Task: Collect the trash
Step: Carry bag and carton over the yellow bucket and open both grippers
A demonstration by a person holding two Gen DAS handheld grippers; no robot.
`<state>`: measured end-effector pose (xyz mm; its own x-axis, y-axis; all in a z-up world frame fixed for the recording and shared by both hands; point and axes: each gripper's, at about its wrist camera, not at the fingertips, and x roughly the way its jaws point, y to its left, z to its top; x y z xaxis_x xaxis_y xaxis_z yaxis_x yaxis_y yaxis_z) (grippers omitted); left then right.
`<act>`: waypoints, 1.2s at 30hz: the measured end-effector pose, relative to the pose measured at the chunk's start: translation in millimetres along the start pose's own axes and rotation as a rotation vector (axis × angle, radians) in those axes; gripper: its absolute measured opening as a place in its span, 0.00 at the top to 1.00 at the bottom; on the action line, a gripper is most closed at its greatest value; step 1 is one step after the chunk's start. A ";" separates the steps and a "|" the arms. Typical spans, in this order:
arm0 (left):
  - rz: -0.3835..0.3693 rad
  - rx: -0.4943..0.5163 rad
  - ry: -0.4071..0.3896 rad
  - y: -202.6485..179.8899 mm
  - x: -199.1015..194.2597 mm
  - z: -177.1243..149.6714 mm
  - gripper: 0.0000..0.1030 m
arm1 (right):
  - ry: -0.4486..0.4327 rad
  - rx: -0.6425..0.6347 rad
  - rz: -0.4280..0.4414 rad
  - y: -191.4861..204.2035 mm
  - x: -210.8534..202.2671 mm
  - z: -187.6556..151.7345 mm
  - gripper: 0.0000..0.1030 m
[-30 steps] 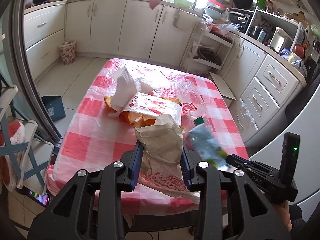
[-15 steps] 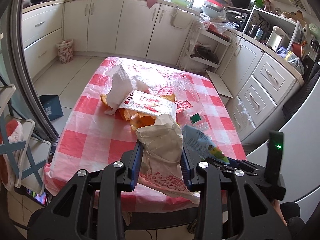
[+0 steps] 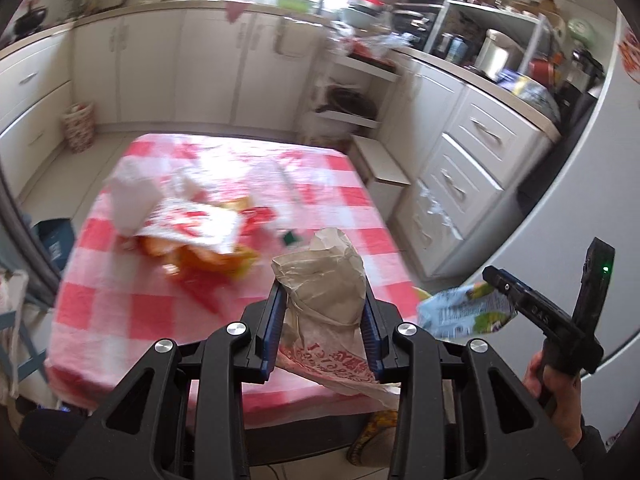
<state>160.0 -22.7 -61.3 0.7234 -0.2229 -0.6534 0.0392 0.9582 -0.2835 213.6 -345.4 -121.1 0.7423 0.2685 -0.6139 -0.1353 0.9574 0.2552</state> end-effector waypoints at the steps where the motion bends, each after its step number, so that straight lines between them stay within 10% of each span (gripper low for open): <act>1: -0.020 0.014 0.004 -12.9 5.6 1.5 0.68 | -0.009 -0.001 -0.050 -9.7 -2.5 1.9 0.56; 9: -0.118 0.080 0.027 -91.3 48.7 8.1 0.68 | 0.149 0.021 -0.240 -63.7 55.3 3.7 0.55; 12: -0.133 0.107 0.035 -116.5 67.0 6.6 0.68 | 0.226 0.041 -0.222 -74.3 77.8 9.7 0.38; 23: -0.118 0.238 0.083 -198.4 148.3 -11.5 0.68 | -0.036 0.258 -0.124 -110.5 7.1 43.2 0.23; 36: -0.116 0.260 0.207 -237.1 220.8 -36.2 0.47 | -0.065 0.345 -0.102 -136.3 -1.1 48.0 0.22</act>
<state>285.5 -305.6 -163.7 0.5498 -0.3389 -0.7634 0.3064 0.9321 -0.1931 262.8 -481.3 -119.4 0.7823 0.1559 -0.6031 0.1625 0.8836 0.4392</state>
